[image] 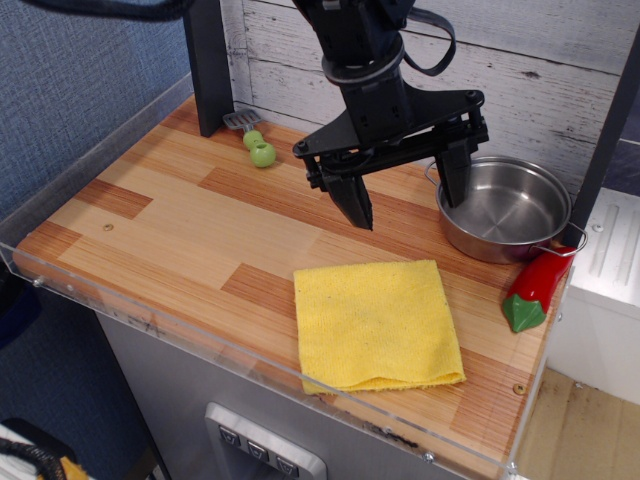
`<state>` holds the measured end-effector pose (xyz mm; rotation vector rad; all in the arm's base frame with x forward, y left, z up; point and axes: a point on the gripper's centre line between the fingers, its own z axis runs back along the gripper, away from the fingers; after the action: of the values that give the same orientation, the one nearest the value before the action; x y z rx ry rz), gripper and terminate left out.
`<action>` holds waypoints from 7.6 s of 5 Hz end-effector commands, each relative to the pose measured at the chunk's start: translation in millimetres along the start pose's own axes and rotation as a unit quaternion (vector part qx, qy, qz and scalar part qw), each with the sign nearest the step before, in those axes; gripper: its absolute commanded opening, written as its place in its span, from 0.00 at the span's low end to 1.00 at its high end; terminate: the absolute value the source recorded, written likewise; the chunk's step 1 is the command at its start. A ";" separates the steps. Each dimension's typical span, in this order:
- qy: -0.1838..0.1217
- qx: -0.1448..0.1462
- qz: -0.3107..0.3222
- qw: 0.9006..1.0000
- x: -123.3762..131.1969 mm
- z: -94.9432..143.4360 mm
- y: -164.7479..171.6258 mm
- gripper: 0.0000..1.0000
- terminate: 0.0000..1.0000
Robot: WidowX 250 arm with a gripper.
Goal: Place the silver bowl left of the orange cloth.
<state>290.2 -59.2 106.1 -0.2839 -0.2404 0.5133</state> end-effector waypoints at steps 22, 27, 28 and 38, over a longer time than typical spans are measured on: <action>-0.027 -0.033 0.106 0.993 31.2 30.4 3.0 0.00 0.00; -0.061 0.013 0.176 0.982 51.8 63.3 131.6 0.00 0.00; -0.064 0.017 0.200 0.978 62.0 53.5 152.2 0.00 0.00; -0.029 0.099 0.232 0.967 59.4 -17.5 230.3 1.00 0.00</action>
<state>241.8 153.9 10.5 -0.1382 -0.1296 1.0059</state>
